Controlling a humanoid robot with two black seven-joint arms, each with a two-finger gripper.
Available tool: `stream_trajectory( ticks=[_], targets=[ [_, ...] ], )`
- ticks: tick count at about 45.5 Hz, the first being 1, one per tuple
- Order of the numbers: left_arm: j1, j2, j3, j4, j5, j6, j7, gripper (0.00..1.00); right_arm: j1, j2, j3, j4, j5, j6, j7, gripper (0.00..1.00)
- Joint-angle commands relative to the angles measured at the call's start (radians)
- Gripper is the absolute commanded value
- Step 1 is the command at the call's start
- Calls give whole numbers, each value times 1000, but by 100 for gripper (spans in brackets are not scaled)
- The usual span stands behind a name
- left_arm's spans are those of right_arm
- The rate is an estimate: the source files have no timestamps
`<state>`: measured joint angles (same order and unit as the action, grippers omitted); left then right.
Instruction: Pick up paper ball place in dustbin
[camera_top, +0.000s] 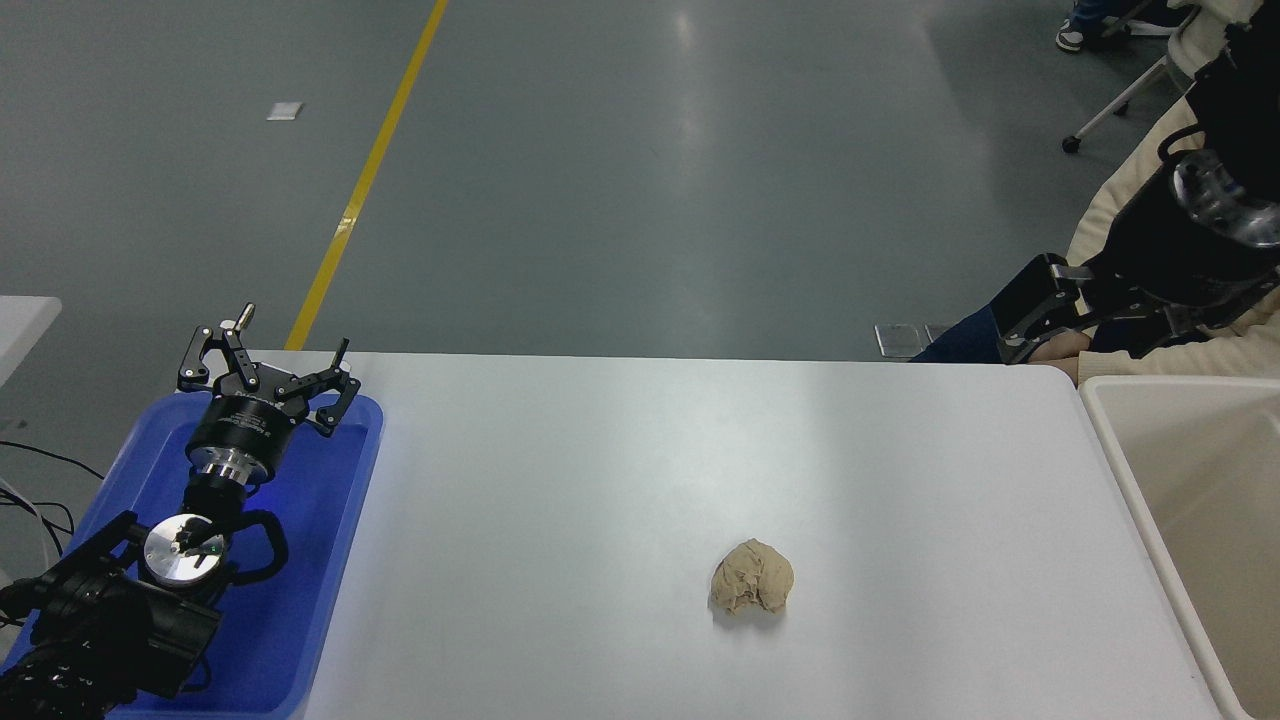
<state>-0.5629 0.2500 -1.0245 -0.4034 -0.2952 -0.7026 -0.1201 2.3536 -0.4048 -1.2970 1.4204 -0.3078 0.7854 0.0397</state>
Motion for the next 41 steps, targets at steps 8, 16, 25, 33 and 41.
stream_trajectory(
  ticks=[8, 16, 25, 33, 41],
  targets=[
    [1, 0, -2, 0, 1, 0, -1, 100, -8, 1, 1, 0, 1, 0, 0, 100],
    [1, 0, -2, 0, 1, 0, -1, 100, -4, -2, 2, 0, -1, 0, 0, 100],
    [1, 0, -2, 0, 1, 0, -1, 100, 3, 3, 4, 0, -1, 0, 0, 100],
    [1, 0, -2, 0, 1, 0, -1, 100, 7, 1, 4, 0, -1, 0, 0, 100],
    [1, 0, -2, 0, 1, 0, -1, 100, 6, 3, 7, 0, -1, 0, 0, 100]
  ],
)
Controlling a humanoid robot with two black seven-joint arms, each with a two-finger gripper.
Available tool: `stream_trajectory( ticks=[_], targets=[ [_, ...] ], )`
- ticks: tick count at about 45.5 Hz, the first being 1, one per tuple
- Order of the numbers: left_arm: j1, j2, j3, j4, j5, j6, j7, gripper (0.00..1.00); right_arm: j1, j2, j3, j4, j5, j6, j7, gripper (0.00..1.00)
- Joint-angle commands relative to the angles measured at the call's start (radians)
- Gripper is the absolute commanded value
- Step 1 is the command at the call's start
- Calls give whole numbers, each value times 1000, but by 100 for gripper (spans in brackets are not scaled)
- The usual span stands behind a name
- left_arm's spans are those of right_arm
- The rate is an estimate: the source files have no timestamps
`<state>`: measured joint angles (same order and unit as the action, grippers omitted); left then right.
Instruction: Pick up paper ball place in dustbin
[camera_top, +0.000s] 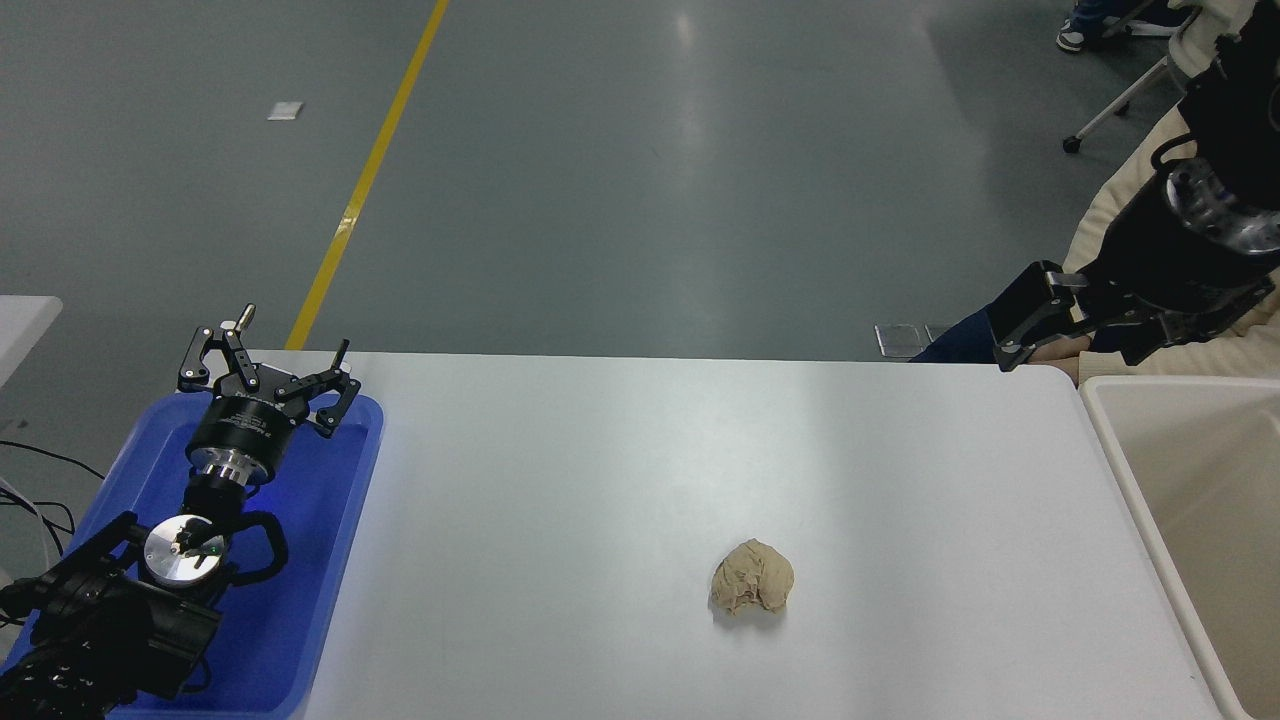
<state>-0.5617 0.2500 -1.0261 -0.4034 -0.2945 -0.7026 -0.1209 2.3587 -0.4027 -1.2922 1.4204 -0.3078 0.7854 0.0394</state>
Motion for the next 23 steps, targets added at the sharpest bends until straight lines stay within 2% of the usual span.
stream_trajectory(
  ticks=[1, 23],
  targets=[
    [0, 0, 0, 0, 0, 0, 0, 100, -2, 1, 2, -1, -1, 0, 0, 100],
    [0, 0, 0, 0, 0, 0, 0, 100, -61, 48, 67, -1, 1, 0, 0, 100]
  ],
)
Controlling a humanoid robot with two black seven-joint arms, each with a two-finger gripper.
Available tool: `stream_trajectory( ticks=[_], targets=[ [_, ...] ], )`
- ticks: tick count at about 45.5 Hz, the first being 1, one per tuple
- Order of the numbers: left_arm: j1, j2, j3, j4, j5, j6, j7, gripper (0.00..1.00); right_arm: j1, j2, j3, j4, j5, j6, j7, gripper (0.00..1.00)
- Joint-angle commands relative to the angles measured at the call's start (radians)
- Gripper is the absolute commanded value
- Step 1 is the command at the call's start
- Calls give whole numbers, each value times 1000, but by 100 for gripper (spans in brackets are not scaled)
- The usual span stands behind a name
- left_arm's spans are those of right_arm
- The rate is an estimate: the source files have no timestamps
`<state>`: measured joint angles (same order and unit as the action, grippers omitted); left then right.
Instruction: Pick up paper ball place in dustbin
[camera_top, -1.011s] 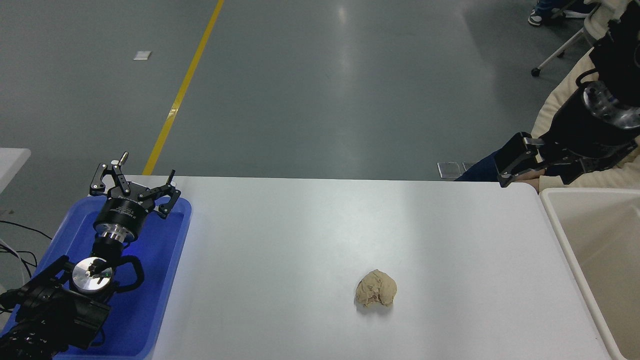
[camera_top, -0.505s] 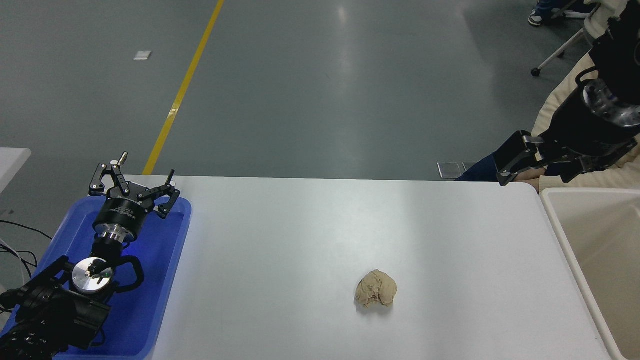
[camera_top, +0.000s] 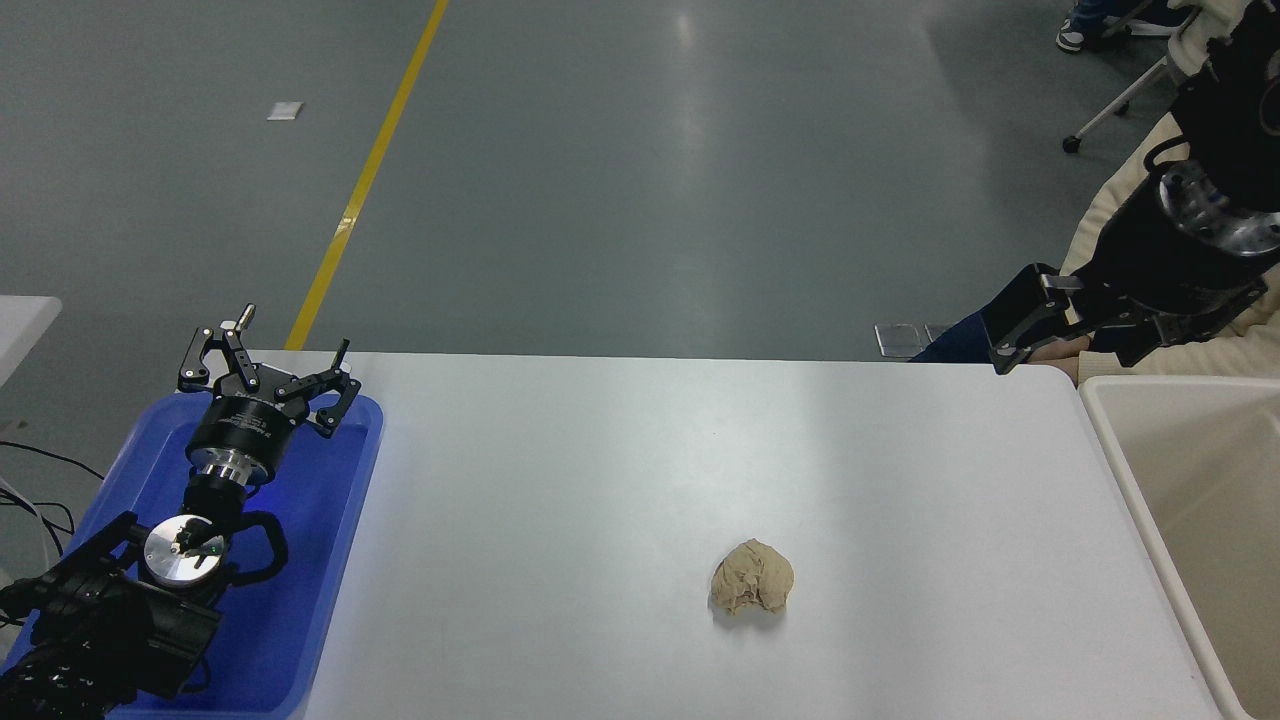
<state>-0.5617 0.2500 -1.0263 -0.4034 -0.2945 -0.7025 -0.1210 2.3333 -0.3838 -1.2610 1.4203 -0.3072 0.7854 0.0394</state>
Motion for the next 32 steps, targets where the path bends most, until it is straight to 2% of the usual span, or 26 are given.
stream_trajectory(
  ticks=[1, 18, 26, 32],
  targets=[
    [-1, 0, 0, 0, 0, 0, 0, 100, -40, 33, 35, -1, 0, 0, 0, 100],
    [-1, 0, 0, 0, 0, 0, 0, 100, -236, 42, 153, -20, -3, 0, -3, 100],
    [0, 0, 0, 0, 0, 0, 0, 100, -403, 48, 180, -35, -4, -329, -4, 100],
    [-1, 0, 0, 0, 0, 0, 0, 100, -517, 129, 209, -52, -23, -520, -3, 100]
  ],
)
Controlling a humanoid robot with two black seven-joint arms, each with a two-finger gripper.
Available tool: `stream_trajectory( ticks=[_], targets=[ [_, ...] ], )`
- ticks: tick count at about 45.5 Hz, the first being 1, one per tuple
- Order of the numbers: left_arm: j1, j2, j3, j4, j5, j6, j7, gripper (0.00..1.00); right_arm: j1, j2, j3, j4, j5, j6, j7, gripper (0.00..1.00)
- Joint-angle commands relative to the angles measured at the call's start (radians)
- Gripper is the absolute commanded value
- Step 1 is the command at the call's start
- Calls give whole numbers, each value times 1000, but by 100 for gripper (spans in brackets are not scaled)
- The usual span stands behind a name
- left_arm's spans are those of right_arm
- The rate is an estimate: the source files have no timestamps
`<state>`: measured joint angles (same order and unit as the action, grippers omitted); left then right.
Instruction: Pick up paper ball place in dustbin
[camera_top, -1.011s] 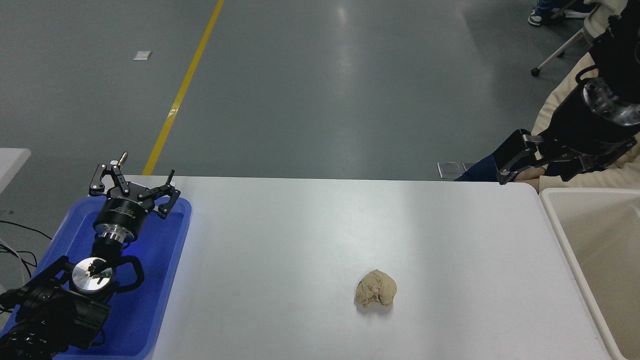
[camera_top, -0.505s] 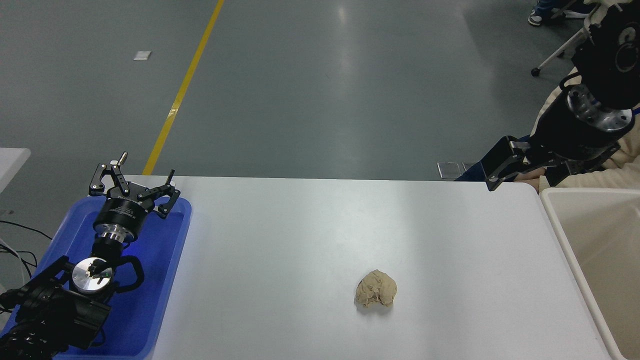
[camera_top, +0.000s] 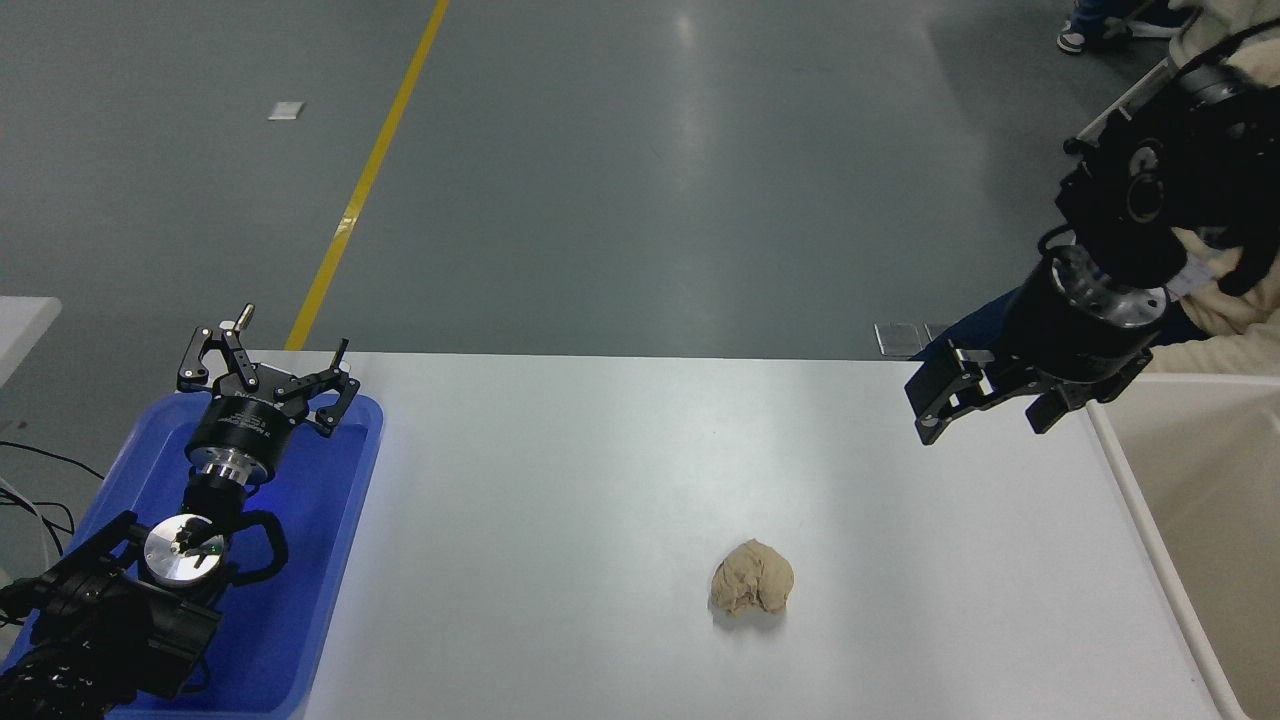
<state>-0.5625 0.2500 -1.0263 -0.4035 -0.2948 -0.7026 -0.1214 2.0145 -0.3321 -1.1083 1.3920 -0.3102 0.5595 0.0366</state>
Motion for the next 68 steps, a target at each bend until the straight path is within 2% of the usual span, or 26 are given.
stream_trajectory(
  ticks=[1, 10, 21, 30, 35, 44, 68],
  targets=[
    [0, 0, 0, 0, 0, 0, 0, 100, -212, 88, 58, -24, -24, -308, 0, 100],
    [1, 0, 0, 0, 0, 0, 0, 100, -368, 134, 149, -83, -197, -343, -4, 100],
    [0, 0, 0, 0, 0, 0, 0, 100, -485, 258, 220, -215, -260, -343, -12, 100],
    [0, 0, -1, 0, 0, 0, 0, 100, -551, 332, 248, -232, -398, -343, -84, 100],
    [0, 0, 0, 0, 0, 0, 0, 100, -583, 332, 283, -245, -443, -343, -132, 100],
    [0, 0, 0, 0, 0, 0, 0, 100, -642, 332, 338, -312, -495, -345, -184, 100],
    [0, 0, 0, 0, 0, 0, 0, 100, -709, 332, 403, -341, -529, -345, -187, 100]
  ],
)
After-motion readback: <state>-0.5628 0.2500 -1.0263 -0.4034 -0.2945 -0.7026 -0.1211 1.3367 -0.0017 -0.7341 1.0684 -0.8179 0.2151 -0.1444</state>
